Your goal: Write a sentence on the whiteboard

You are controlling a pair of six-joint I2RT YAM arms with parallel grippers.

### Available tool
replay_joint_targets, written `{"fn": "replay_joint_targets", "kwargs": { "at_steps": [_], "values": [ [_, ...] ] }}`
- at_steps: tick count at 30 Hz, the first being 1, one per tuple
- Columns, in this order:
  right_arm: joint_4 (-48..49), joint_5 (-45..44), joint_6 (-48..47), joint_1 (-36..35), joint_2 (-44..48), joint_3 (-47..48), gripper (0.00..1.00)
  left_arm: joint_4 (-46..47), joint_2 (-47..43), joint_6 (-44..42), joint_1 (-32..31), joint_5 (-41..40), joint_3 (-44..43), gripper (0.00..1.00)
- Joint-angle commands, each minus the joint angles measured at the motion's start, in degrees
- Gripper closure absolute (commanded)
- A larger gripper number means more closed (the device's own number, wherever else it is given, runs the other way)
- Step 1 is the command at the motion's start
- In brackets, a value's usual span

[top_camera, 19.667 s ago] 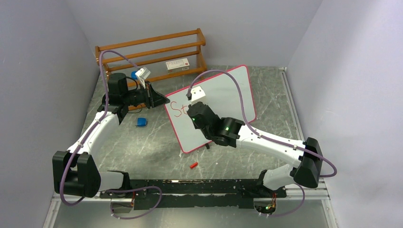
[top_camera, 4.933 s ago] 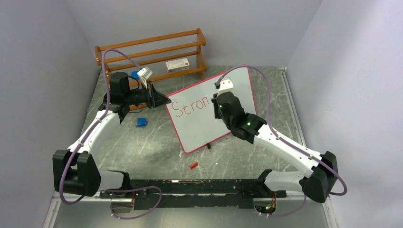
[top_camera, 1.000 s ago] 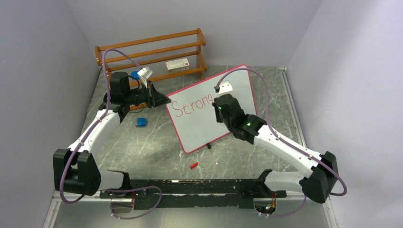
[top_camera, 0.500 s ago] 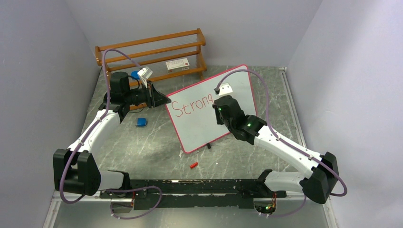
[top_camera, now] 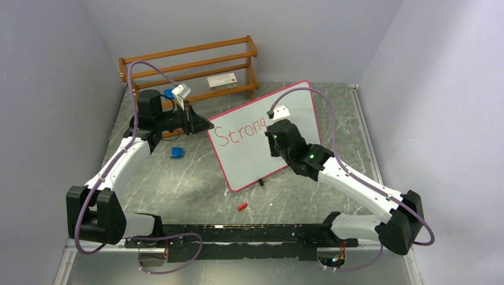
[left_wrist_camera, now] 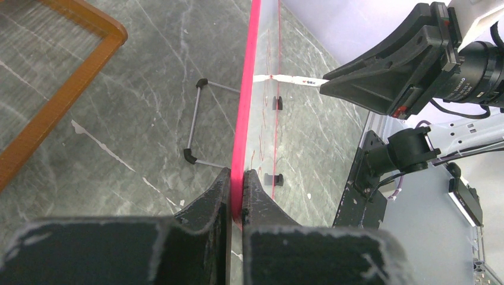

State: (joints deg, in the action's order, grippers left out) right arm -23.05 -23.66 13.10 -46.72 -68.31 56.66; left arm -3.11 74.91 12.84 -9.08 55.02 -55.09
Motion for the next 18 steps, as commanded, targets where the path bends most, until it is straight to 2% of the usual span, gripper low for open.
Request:
{"fn": "replay_joint_targets", "kwargs": {
  "at_steps": [1,13,18],
  "values": [
    [2.82,2.46,0.95,-0.20,-0.06,0.47,1.00,-4.76,1.63,-3.98,-2.17,-1.51,0.77,0.95],
    [3.06,2.08,0.50,-0.15,6.67,1.06,1.00,-5.57,1.55,-4.41,-2.17,-2.60,0.44,0.95],
    [1.77,-1.39,-0.05,-0.13,9.06,0.87,1.00,-5.58,1.38,-4.41,-2.17,-2.56,0.43,0.95]
  ]
}}
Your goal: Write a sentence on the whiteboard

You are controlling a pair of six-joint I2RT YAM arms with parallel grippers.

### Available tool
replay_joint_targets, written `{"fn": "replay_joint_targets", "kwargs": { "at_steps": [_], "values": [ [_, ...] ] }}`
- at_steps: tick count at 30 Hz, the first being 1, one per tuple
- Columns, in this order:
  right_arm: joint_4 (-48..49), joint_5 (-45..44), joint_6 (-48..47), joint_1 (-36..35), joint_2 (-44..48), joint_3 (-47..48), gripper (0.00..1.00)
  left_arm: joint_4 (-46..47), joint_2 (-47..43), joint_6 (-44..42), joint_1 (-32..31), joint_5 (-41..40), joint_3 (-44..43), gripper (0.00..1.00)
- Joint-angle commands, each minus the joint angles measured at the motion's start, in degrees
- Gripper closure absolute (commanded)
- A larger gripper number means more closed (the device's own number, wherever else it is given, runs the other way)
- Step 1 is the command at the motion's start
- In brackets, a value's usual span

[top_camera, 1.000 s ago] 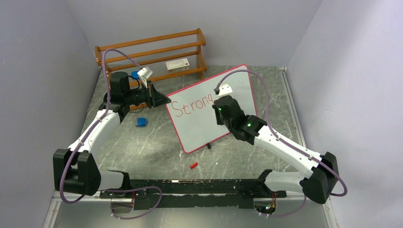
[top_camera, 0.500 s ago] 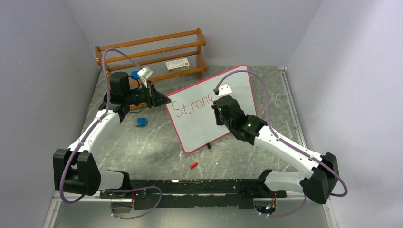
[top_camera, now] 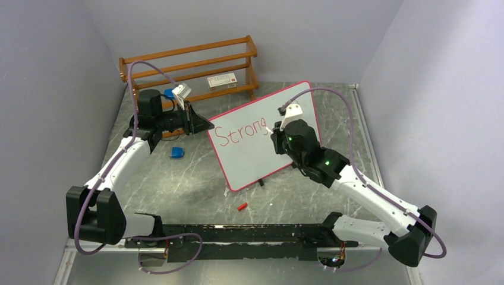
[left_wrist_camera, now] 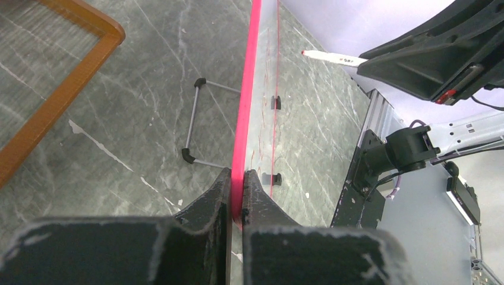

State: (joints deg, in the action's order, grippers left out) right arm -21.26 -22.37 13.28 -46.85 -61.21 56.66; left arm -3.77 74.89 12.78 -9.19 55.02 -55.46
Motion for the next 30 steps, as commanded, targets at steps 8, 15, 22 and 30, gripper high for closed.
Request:
{"fn": "replay_joint_targets", "kwargs": {
  "at_steps": [8,15,22,30],
  "values": [
    [-0.53,-8.00,-2.88,1.41,2.03,1.03,1.00,-5.27,1.18,-4.60,-2.06,-2.84,0.72,0.95],
    [1.60,-2.17,-5.04,5.97,0.07,1.35,1.00,-5.45,1.21,-4.77,-2.06,-2.72,0.71,0.95],
    [3.44,1.97,-6.62,7.55,-1.43,1.87,1.00,-5.46,1.43,-4.78,-2.06,-2.61,0.66,0.95],
    [4.71,3.92,-7.35,8.62,-2.87,2.07,1.00,-5.72,1.35,-5.05,-2.06,-2.55,0.53,0.95]
  ]
}}
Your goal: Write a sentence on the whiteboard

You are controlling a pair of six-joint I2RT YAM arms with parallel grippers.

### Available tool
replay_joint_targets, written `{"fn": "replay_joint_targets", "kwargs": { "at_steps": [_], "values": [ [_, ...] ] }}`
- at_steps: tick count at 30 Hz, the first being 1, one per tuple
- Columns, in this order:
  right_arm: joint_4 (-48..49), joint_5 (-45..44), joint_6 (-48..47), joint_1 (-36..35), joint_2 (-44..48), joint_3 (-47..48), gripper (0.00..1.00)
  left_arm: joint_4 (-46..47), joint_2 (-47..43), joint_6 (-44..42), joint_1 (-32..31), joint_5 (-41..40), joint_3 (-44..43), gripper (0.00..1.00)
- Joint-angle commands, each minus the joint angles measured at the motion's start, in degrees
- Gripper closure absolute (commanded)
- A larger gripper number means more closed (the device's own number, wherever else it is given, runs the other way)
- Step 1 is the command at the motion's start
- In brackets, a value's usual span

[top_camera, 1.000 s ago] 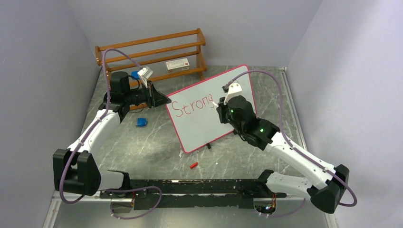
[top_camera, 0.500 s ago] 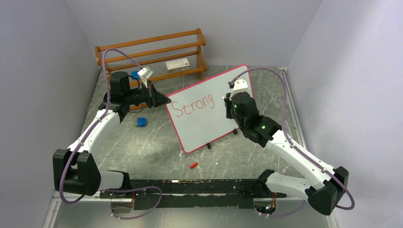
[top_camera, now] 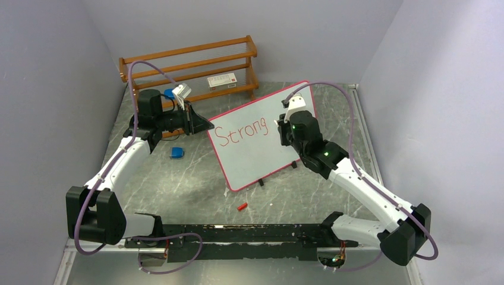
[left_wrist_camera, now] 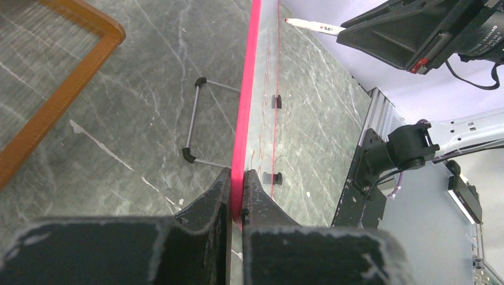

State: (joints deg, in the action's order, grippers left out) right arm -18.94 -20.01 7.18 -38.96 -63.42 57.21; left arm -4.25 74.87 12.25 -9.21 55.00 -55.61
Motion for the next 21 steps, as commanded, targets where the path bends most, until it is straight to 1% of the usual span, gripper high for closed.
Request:
{"fn": "replay_joint_targets", "kwargs": {
  "at_steps": [1,21],
  "values": [
    [2.59,1.74,-1.29,0.80,-0.84,1.50,1.00,-5.24,1.41,-4.52,-2.04,-2.53,0.68,0.95],
    [4.26,2.51,-2.52,2.19,-4.03,2.25,1.00,-5.64,1.70,-4.85,-2.04,-2.71,0.51,0.95]
  ]
}}
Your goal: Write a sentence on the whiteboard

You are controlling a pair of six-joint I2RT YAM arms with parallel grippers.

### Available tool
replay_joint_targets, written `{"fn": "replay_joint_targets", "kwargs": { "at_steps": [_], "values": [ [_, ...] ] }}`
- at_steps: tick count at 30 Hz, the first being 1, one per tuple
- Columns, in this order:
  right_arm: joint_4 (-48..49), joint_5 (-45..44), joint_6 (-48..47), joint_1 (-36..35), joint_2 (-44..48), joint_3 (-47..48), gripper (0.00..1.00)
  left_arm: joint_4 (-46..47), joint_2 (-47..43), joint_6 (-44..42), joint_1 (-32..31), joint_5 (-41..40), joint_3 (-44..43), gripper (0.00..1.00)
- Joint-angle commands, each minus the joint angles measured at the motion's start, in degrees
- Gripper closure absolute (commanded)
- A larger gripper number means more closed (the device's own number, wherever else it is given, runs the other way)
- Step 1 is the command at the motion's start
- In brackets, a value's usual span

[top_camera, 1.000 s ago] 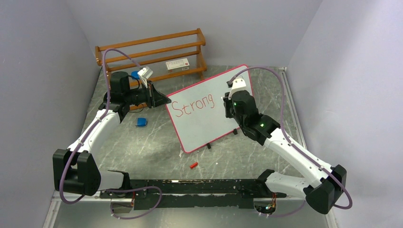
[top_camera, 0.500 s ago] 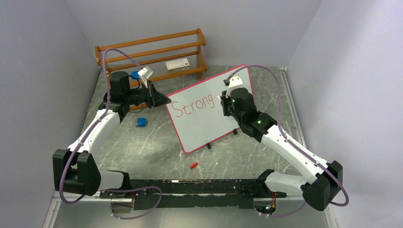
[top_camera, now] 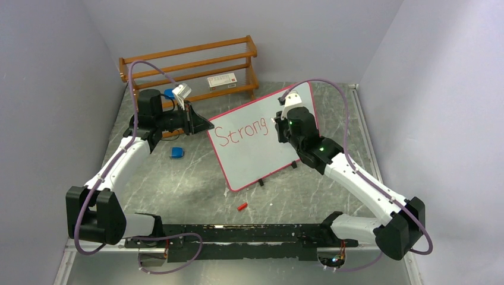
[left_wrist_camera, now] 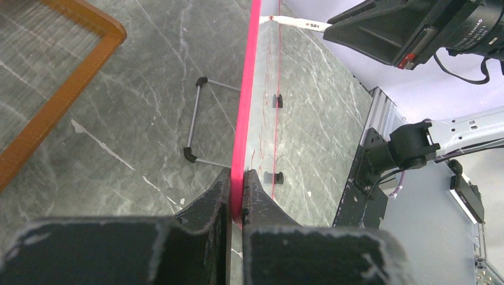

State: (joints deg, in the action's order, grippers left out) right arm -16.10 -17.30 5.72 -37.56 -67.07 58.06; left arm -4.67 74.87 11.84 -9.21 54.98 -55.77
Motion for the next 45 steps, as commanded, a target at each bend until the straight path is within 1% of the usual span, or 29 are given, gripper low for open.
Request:
{"fn": "replay_joint_targets", "kwargs": {
  "at_steps": [1,15,26,36,45],
  "values": [
    [1.38,-0.39,-1.10,0.94,-0.34,1.36,1.00,-5.26,1.69,-4.52,-2.04,-2.72,0.67,0.95],
    [2.00,-2.65,-1.76,2.65,-0.70,0.82,1.00,-5.51,1.86,-4.63,-1.99,-3.00,0.50,0.95],
    [1.00,1.40,-1.85,2.66,1.46,2.45,1.00,-5.53,2.03,-4.63,-1.95,-3.17,0.45,0.95],
    [1.94,1.54,-1.87,2.62,-0.30,3.17,1.00,-5.35,2.03,-4.50,-1.95,-2.87,0.48,0.95],
    [0.65,1.97,-1.67,2.59,-0.78,2.32,1.00,-5.34,2.12,-4.46,-1.95,-2.86,0.53,0.95]
  ]
}}
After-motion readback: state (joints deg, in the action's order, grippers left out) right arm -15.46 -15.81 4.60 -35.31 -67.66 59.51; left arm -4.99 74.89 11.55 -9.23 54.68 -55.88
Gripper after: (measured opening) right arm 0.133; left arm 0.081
